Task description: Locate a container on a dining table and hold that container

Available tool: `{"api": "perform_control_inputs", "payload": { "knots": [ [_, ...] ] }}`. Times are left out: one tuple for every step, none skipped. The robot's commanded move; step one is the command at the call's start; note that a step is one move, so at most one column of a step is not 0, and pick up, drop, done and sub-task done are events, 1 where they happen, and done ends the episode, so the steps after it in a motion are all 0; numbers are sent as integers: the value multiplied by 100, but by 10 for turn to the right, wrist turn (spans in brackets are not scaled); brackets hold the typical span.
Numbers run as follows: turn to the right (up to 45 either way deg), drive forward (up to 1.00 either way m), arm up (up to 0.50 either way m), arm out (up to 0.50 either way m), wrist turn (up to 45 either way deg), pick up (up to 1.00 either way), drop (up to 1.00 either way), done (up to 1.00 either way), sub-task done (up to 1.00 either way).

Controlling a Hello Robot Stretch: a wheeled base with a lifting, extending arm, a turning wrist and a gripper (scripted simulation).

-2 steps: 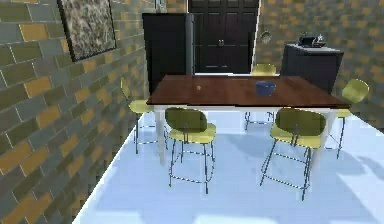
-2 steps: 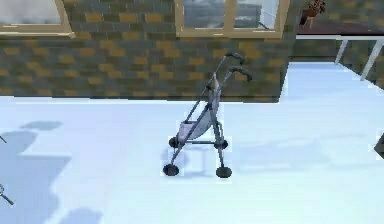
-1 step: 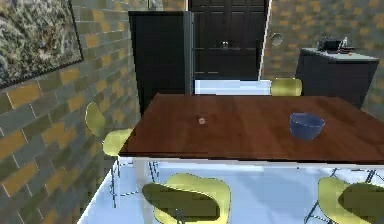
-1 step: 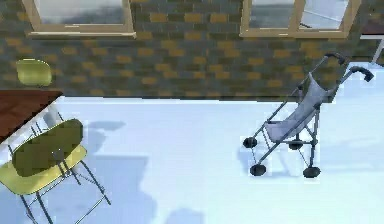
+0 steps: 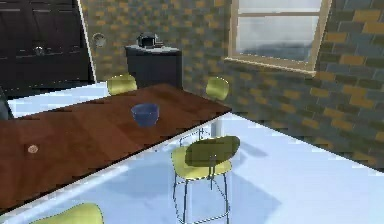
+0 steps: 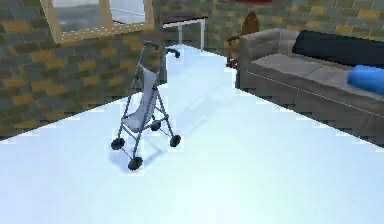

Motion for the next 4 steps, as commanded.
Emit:
{"api": "perform_control_inputs", "payload": {
  "knots": [
    [450, 0, 0, 0, 0, 0, 0, 0, 0],
    [0, 25, 0, 0, 0, 0, 0, 0, 0],
    [-450, 0, 0, 0, 0, 0, 0, 0, 0],
    [-450, 0, 0, 0, 0, 0, 0, 0, 0]
  ]
}}
